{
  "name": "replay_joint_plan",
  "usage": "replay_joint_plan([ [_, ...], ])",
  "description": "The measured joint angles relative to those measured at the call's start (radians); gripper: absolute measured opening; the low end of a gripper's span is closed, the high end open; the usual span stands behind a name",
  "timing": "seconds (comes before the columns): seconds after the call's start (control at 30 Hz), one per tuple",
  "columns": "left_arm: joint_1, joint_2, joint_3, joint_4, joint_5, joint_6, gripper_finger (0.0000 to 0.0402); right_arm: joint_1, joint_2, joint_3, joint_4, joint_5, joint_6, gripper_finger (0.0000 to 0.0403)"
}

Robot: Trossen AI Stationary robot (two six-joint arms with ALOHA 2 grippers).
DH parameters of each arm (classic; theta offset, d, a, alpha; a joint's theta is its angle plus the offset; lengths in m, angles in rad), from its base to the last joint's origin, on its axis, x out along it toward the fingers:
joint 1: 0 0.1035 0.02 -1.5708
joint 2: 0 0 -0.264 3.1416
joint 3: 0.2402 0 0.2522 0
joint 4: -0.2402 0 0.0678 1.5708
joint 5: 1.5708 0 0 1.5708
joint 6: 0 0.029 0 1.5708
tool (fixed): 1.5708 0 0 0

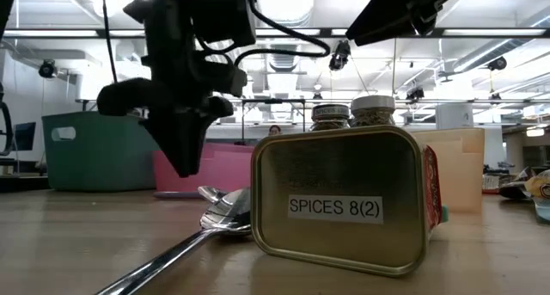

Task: Pick & Place Food Item
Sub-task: Put the violet spoon into the pink bin

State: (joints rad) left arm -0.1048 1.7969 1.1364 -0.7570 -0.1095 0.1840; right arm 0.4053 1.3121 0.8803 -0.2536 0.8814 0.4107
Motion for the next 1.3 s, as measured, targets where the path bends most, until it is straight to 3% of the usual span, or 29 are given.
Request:
replay_joint_plan([
  [0.13, 0.002, 0.0, -0.001, 0.058, -0.062, 0.052, 0.0076, 0.0, 0.0, 0.0, 0.002, 0.0, -0.001, 0.0208],
  [0.27, 0.007, 0.005, -0.005, 0.14, -0.059, 0.07, 0.0075, 0.0, 0.0, 0.0, 0.002, 0.0, -0.003, 0.0208],
  [0.7, -0.007, 0.02, -0.006, 0.188, 0.051, 0.002, 0.0075, 0.0, 0.0, 0.0, 0.002, 0.001, -0.003, 0.0208],
  [1.3, -0.008, 0.018, -0.138, 0.273, 0.023, -0.182, 0.0075, 0.0, 0.0, 0.0, 0.004, 0.0, 0.001, 0.0208],
])
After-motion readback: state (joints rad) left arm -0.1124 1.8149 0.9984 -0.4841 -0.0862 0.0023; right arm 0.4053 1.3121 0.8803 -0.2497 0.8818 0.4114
